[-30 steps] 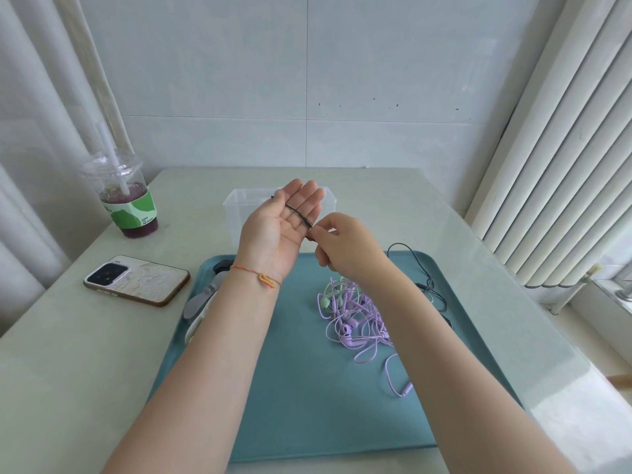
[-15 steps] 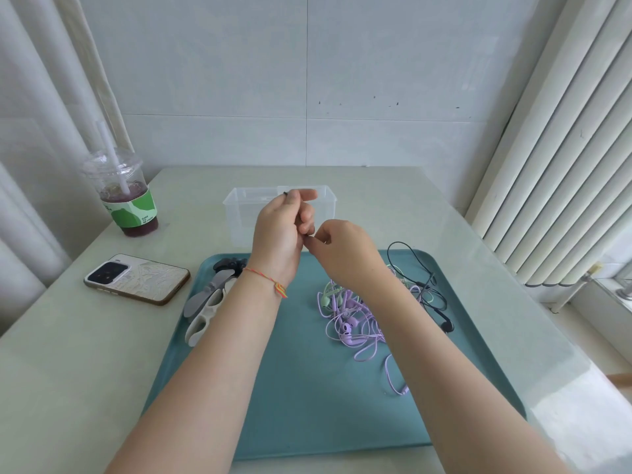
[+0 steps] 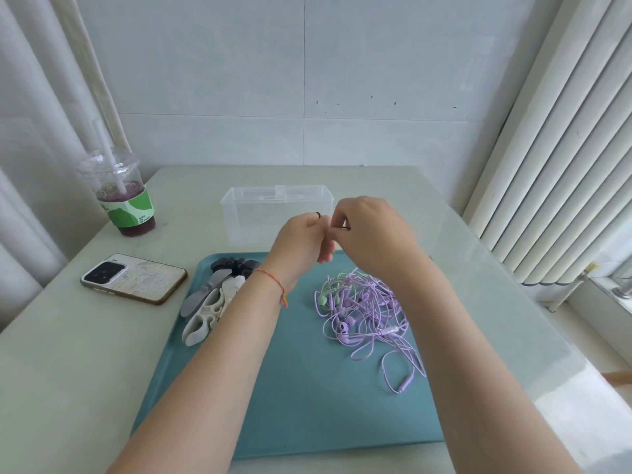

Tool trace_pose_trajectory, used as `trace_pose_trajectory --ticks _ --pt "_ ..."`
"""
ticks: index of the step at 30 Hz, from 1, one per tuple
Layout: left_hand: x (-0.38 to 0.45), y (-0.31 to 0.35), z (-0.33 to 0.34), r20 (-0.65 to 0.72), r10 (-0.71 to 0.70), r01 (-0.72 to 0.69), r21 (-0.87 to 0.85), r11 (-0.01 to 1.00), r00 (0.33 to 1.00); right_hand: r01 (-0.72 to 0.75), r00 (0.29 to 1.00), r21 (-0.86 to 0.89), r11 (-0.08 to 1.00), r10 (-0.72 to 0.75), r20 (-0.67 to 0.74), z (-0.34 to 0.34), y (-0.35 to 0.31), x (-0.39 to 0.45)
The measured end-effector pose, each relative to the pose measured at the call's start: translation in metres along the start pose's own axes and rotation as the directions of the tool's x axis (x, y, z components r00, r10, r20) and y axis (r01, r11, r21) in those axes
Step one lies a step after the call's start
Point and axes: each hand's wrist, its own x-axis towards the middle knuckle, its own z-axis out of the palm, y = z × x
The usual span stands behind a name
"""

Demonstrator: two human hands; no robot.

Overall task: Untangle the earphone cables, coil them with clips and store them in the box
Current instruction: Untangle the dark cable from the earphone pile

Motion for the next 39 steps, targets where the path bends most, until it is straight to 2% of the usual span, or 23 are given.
trace_pose_trajectory --ticks 3,5,8,12,14,16,18,21,22,24,27,29,32,35,37,39 --pt "-0.004 0.005 -0.005 0.137 -0.032 0.047 -0.113 0.992 0.990 0.003 1.000 0.106 0.994 -0.002 -0.004 -0.006 0.009 0.003" --pt "-0.004 0.007 -0.009 0.248 -0.076 0.134 -0.226 0.965 0.966 0.045 0.999 0.177 0.983 -0.042 -0.019 -0.007 0.014 0.004" --pt "-0.005 0.010 -0.014 0.448 -0.130 0.308 -0.352 0.884 0.884 0.100 0.994 0.225 0.969 -0.085 -0.074 -0.002 0.018 0.008" --pt "-0.007 0.013 -0.018 0.568 -0.048 0.407 -0.526 0.746 0.822 0.068 0.996 0.365 0.929 -0.041 -0.081 0.002 0.021 0.011" --pt "-0.006 0.014 -0.020 0.587 0.026 0.441 -0.637 0.633 0.809 0.034 0.998 0.451 0.892 -0.010 -0.055 0.005 0.019 0.011" --pt "-0.004 0.017 -0.024 0.567 0.106 0.444 -0.735 0.512 0.817 -0.015 0.999 0.482 0.876 -0.007 0.043 0.009 0.015 0.008" --pt "-0.003 0.020 -0.027 0.491 0.145 0.404 -0.824 0.398 0.859 -0.073 0.981 0.472 0.878 -0.021 0.192 0.013 0.007 0.004" --pt "0.000 0.021 -0.029 0.334 0.075 0.298 -0.907 0.298 0.940 -0.113 0.945 0.464 0.878 -0.050 0.324 0.018 -0.003 0.000" --pt "0.002 0.020 -0.029 0.270 0.046 0.244 -0.920 0.306 0.962 -0.117 0.937 0.461 0.880 -0.055 0.344 0.018 -0.005 -0.001" --pt "0.004 0.016 -0.028 0.125 0.006 0.112 -0.909 0.402 0.992 -0.115 0.929 0.445 0.888 -0.062 0.365 0.017 -0.008 -0.002" --pt "0.005 0.009 -0.027 -0.037 0.039 -0.054 -0.761 0.647 0.999 -0.073 0.946 0.374 0.924 -0.055 0.321 0.011 -0.008 -0.002" --pt "0.003 0.006 -0.025 -0.064 0.085 -0.106 -0.563 0.820 0.994 -0.043 0.962 0.346 0.937 -0.054 0.267 0.006 -0.009 -0.003" --pt "-0.002 0.006 -0.019 -0.020 0.090 -0.092 -0.278 0.956 0.996 -0.039 0.985 0.367 0.929 -0.026 0.172 0.001 -0.007 -0.002" --pt "-0.005 0.006 -0.013 0.097 0.049 -0.039 -0.097 0.995 0.994 -0.034 0.997 0.354 0.934 0.008 0.074 -0.002 0.001 0.000" --pt "-0.005 0.006 -0.012 0.147 0.018 0.001 -0.126 0.992 0.989 -0.020 0.999 0.367 0.930 0.005 0.040 -0.005 0.007 0.002" --pt "-0.005 0.010 -0.014 0.243 -0.049 0.114 -0.259 0.959 0.969 0.003 1.000 0.399 0.917 -0.007 0.007 -0.006 0.012 0.004"
